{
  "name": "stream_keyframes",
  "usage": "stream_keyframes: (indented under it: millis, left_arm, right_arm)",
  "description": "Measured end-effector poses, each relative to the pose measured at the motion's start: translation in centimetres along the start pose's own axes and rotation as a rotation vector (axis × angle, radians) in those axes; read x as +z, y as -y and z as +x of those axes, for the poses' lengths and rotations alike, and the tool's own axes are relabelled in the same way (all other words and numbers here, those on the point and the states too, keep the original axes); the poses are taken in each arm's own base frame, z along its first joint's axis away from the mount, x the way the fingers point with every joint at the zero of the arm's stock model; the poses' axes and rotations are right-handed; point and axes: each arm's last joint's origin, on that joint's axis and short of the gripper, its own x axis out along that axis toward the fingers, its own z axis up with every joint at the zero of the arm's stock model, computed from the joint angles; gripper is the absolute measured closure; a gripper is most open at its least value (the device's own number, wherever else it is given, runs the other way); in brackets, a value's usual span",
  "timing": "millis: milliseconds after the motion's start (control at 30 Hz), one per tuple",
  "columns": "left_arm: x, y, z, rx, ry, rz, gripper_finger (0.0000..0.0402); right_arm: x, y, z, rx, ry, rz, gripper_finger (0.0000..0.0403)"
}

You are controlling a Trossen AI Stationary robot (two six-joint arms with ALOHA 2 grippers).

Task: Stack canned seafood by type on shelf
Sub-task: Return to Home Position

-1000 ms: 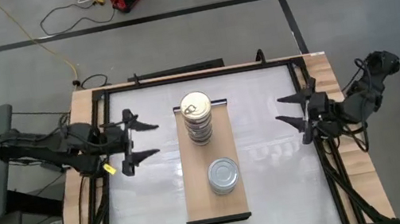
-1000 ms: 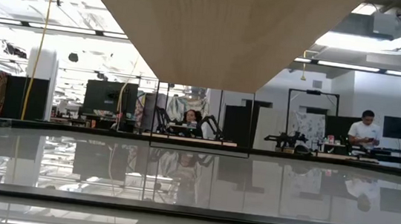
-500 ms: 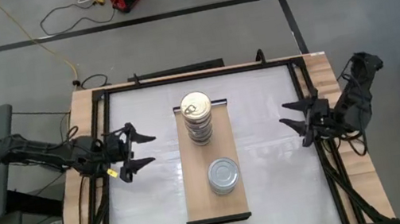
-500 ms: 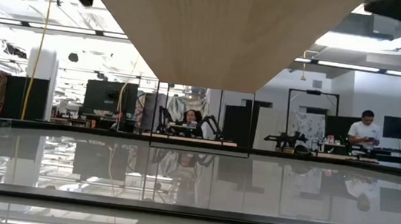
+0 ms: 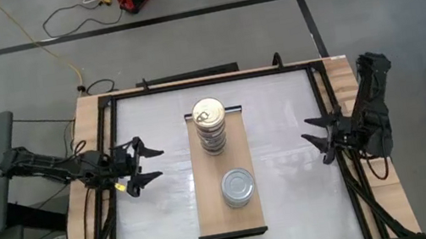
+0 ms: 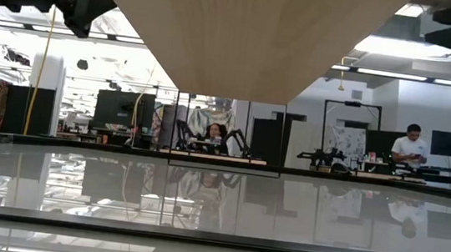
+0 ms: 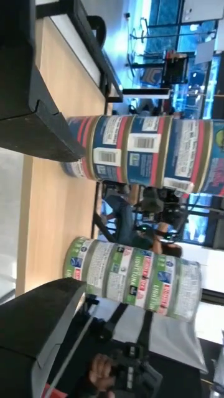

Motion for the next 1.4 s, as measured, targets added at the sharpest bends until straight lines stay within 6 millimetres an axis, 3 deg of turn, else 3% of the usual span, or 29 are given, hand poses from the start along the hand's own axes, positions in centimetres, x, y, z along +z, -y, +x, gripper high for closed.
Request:
stream_keyframes:
  millis: [433, 667, 1200, 1400]
  left_arm:
    - [-0.2, -0.3, -2.2, -0.046, -0.032, -0.034, 0.0095]
    - [-2.2, -0.5, -2.7, -0.090, -0.029, -0.031, 0.0095]
    - [-2.9, 0.1, -3.1, -0.320, -0.088, -0.087, 0.0095]
    - [-3.2, 0.1, -3.1, -0.323, -0.113, -0.079, 0.0095]
  right_arm:
    - [-1.2, 0.2, -0.7, 0.085, -0.006, -0.014, 0.0133]
    - [-3.5, 1.7, -0.4, 0.057, -0.006, 0.063, 0.0146]
    - [-7.3, 1.7, -0.2, 0.031, -0.005, 0.175, 0.0155]
    - [-7.2, 1.4, -0.2, 0.029, -0.005, 0.245, 0.0155]
